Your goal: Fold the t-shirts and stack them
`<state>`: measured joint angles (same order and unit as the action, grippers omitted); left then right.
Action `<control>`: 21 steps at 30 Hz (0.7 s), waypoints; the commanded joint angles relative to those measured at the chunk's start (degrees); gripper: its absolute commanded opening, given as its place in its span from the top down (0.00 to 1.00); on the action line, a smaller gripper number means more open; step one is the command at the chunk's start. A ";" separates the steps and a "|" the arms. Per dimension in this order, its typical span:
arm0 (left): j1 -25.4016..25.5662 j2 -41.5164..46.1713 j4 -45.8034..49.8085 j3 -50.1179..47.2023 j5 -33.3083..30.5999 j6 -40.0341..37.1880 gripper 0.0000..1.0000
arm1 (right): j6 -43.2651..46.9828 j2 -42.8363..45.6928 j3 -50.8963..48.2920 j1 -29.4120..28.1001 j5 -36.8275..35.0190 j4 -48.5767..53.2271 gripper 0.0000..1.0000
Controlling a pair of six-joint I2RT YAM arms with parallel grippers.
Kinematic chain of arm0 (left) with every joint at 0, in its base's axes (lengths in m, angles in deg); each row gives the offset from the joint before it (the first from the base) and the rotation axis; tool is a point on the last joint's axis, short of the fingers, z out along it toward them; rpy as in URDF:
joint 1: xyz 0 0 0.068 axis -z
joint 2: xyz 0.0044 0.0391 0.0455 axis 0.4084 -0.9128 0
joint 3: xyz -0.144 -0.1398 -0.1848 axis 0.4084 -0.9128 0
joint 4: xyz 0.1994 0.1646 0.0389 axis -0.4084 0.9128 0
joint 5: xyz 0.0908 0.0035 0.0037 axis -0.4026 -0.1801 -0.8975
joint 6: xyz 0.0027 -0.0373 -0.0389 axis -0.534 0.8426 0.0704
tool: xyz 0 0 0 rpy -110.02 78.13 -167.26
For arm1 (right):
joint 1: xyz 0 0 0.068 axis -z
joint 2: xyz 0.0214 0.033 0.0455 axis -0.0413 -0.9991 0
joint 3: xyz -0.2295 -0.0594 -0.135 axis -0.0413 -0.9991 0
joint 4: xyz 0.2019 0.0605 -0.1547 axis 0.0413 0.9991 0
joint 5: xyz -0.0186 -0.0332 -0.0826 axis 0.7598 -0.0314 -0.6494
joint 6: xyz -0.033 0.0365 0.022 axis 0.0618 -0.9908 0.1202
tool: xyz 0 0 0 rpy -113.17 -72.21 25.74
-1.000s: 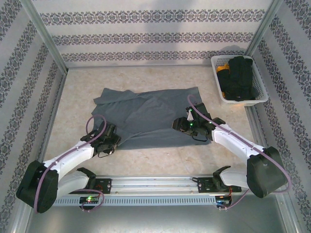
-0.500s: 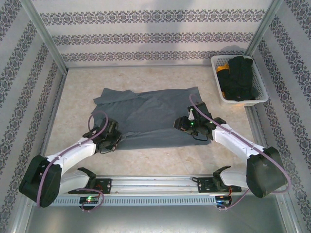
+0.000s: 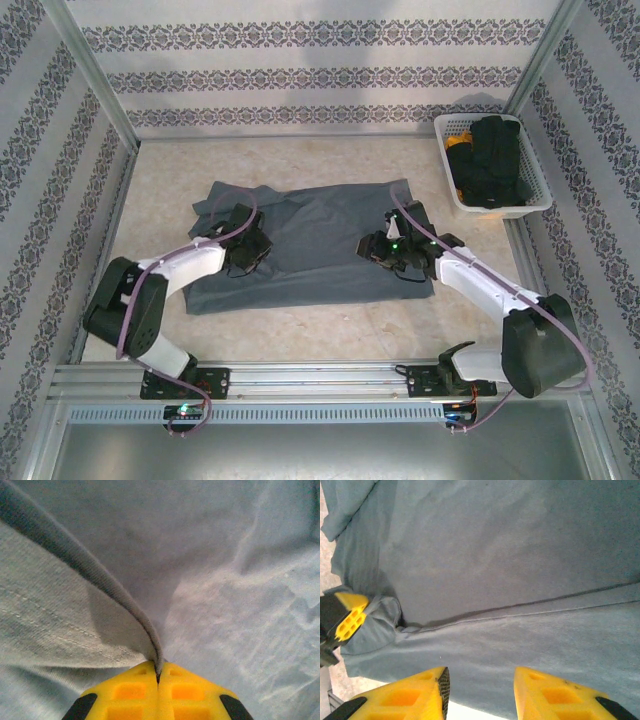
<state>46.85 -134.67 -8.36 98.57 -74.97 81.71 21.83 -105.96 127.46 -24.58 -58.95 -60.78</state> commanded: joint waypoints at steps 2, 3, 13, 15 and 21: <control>-0.67 -3.53 0.15 3.74 0.31 -7.57 1.00 | -0.59 -1.54 2.02 0.77 2.73 -0.62 0.60; -0.63 -3.90 0.46 4.19 -0.06 -8.21 1.00 | -0.48 -1.82 2.08 0.77 2.99 -0.67 0.60; -4.04 -4.08 -4.27 6.07 1.55 -10.90 0.51 | -0.69 -3.12 3.37 2.90 -1.02 0.90 0.60; -7.02 -2.88 -2.09 8.16 1.82 -12.05 0.50 | -0.13 -4.09 4.99 3.86 -3.22 1.81 0.59; -23.39 -4.51 0.14 13.00 7.57 -11.20 0.55 | -1.03 -9.76 11.01 7.98 -5.55 0.45 0.58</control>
<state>28.75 -139.11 -9.74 108.38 -69.98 71.83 21.77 -113.33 134.69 -17.90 -61.59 -60.08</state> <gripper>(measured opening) 0.463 0.424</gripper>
